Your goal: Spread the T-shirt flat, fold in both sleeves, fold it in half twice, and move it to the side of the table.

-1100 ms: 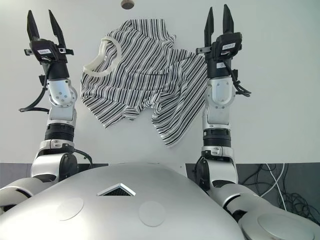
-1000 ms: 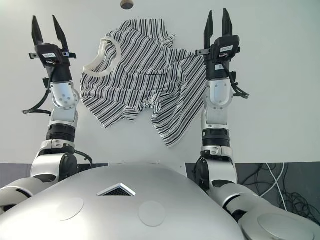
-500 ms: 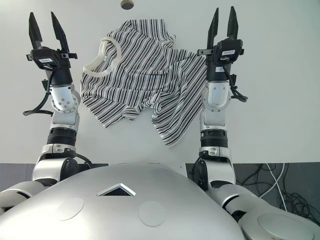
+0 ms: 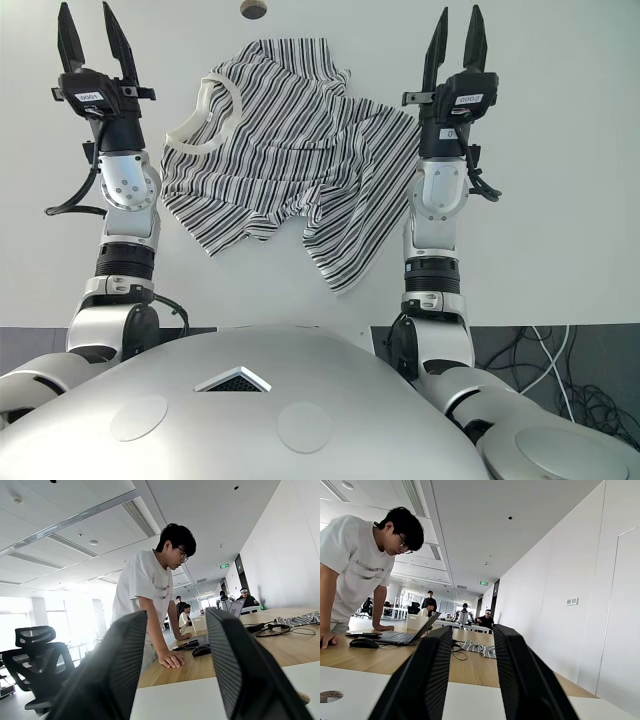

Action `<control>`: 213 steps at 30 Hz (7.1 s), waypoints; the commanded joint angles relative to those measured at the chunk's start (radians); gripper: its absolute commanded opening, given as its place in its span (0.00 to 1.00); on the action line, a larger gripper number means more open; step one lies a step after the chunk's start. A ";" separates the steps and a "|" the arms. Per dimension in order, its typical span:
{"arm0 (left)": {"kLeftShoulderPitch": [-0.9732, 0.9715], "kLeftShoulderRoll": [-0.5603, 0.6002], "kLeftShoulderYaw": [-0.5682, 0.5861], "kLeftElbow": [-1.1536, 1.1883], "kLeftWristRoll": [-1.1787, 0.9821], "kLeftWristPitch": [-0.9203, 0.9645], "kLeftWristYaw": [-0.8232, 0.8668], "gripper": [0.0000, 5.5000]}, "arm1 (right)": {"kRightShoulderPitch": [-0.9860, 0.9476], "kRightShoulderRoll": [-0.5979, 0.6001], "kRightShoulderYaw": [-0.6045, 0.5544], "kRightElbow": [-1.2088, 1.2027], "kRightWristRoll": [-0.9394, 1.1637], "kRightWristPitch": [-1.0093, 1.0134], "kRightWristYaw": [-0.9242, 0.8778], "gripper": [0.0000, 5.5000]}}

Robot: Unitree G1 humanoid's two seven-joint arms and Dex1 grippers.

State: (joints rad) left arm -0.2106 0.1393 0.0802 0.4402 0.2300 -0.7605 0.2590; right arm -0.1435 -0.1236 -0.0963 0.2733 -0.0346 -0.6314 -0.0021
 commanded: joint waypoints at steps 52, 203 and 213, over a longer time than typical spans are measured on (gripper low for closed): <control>0.104 0.648 -0.391 0.010 0.679 0.340 -0.260 0.39 | -0.106 -0.650 0.349 0.436 -0.402 -0.097 0.506 0.28; 0.184 0.481 0.048 -0.515 -0.246 0.173 -0.639 0.39 | -0.778 -0.082 0.498 1.038 -0.421 0.093 0.254 0.28; 0.190 0.473 0.053 -0.521 -0.223 0.171 -0.641 0.39 | -0.766 -0.053 0.566 1.093 -0.541 0.199 0.194 0.28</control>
State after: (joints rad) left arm -0.0272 0.6117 0.1244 -0.0772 0.0024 -0.5843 -0.3738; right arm -0.8983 -0.1997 0.4592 1.3609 -0.5570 -0.4496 0.2004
